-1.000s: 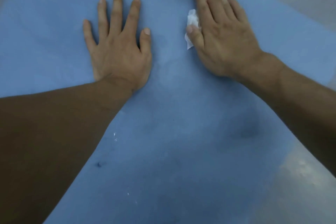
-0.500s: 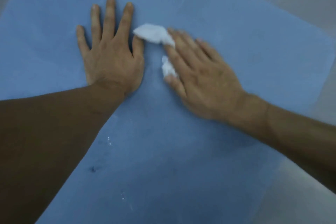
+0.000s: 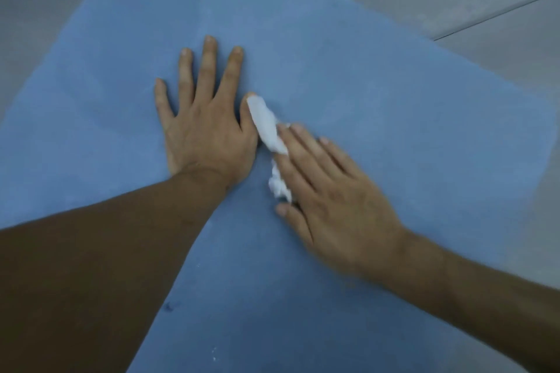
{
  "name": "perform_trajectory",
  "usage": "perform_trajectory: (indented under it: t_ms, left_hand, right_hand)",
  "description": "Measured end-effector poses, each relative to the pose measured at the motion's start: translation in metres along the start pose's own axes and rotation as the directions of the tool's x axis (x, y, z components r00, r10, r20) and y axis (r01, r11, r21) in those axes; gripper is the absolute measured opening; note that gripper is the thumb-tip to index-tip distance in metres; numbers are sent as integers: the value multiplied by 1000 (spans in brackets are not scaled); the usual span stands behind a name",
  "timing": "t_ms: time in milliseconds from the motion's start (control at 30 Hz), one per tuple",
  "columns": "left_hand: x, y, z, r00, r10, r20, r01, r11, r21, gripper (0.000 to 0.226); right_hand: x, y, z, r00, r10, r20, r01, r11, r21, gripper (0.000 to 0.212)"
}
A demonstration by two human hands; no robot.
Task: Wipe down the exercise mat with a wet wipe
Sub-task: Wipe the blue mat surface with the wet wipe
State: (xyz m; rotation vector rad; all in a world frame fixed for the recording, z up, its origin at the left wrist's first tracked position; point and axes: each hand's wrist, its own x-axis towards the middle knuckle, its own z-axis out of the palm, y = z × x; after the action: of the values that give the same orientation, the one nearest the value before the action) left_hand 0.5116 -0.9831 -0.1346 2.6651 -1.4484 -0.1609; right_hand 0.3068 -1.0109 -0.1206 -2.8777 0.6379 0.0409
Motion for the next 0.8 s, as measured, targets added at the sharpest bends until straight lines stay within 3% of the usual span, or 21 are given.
perform_trajectory:
  t_ms: [133,333,433,567,800]
  left_hand:
    - [0,-1,1,1000,-5,6,5,1000,-4,61]
    - [0,0,0,1000,-12,-1,12,1000,-21,62]
    - [-1,1,0,1000,-9,-1,9,1000,-19,61]
    - [0,0,1,1000,-10,-1,10,1000,-19,62]
    - [0,0,0,1000,-7,20,6,1000,20,65]
  right_hand:
    - [-5,2,1,999,-14,-29,14,1000,-7,59]
    - [75,62,-13,940,323,-106,-331,941,-65,65]
    - [99,87,-21,916,394,-74,-398,916,-50,65]
    - [89,65,-22,930,365,-40,-366,930,-34,64]
    - [2,-8,1,998,69,-13,-69,998,-8,64]
